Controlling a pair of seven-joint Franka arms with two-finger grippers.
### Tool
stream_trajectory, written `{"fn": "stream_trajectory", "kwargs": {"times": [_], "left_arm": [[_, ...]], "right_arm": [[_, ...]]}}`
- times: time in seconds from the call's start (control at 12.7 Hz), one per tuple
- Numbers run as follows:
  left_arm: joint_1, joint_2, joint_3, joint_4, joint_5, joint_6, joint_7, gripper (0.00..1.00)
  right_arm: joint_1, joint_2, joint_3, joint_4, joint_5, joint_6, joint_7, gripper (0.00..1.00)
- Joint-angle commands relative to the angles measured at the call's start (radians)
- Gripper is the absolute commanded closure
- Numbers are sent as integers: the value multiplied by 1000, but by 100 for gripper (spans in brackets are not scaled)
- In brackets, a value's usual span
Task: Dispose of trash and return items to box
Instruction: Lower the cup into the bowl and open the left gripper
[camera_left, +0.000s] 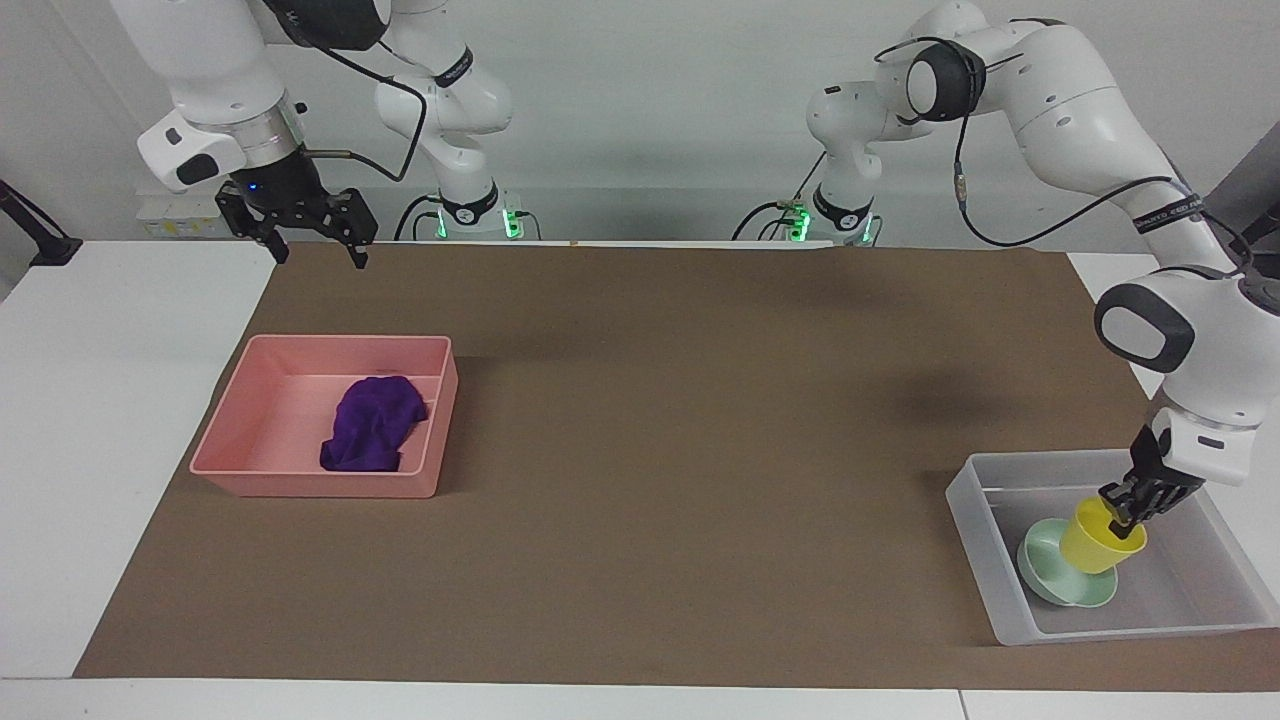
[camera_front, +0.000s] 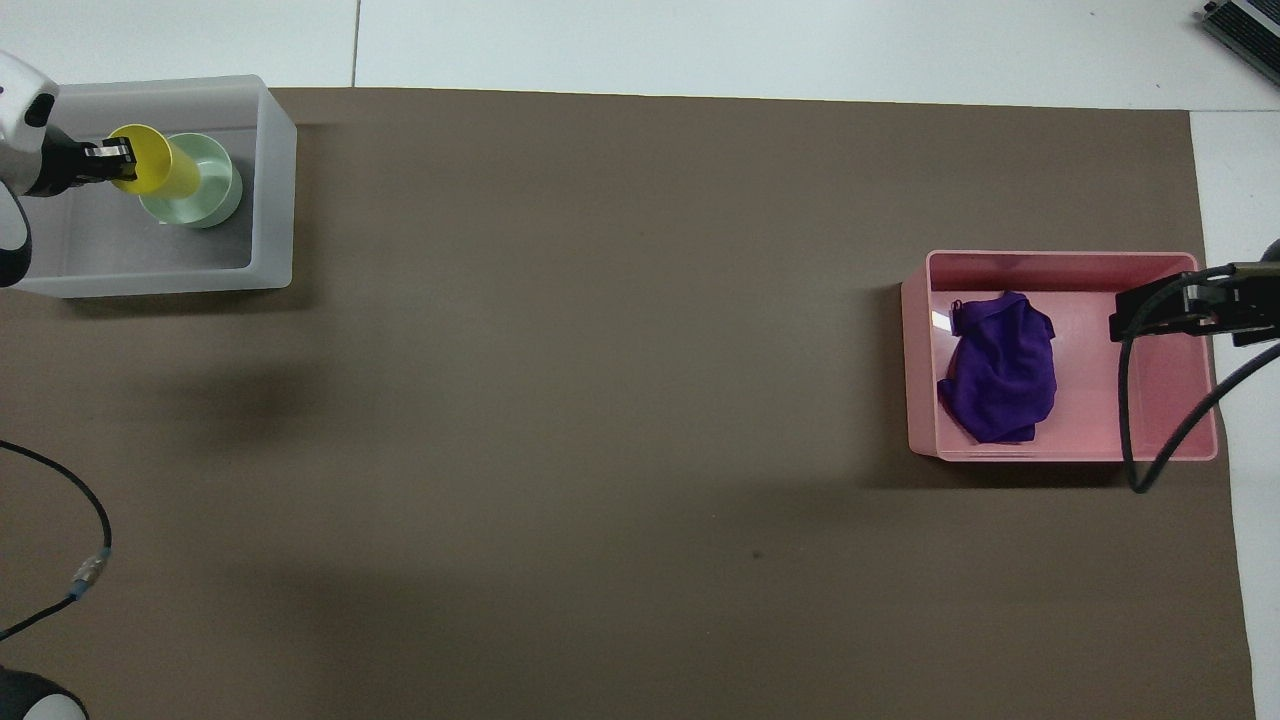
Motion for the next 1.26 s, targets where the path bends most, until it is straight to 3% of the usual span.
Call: {"fn": "stream_trajectory", "kwargs": {"times": [0.0,0.16,0.24,0.47,0.63,0.71,0.87,1.18], "left_arm": [[-8,11,0,-28,-20,56,18,100],[-15,4,-1,-57,-20,73,32,100],[-15,4,-1,-59,-18,68,44,87],[-17,4,0,-34,5,26,56,32],[-27,1,-1,-14,49,-7,139,5],[-32,-20,-1,-16,54,-5,177,0],[-61,-106,0,-63,52,-37,214,0],[-99,-322,-3,-184,55,-212,231,0]], "right_arm": [[-4,-23,8,-29,9,27,-18,0],[-4,-23,8,-29,10,22,-17,0],[-3,-24,10,-29,10,14,-17,0],[-10,-30,10,-44,10,22,-20,0],[-16,-30,10,-44,10,22,-25,0],[-16,-30,10,-43,9,22,-25,0],[-16,-30,10,-43,10,25,-23,0],[-16,-29,10,-41,9,25,-25,0]]}}
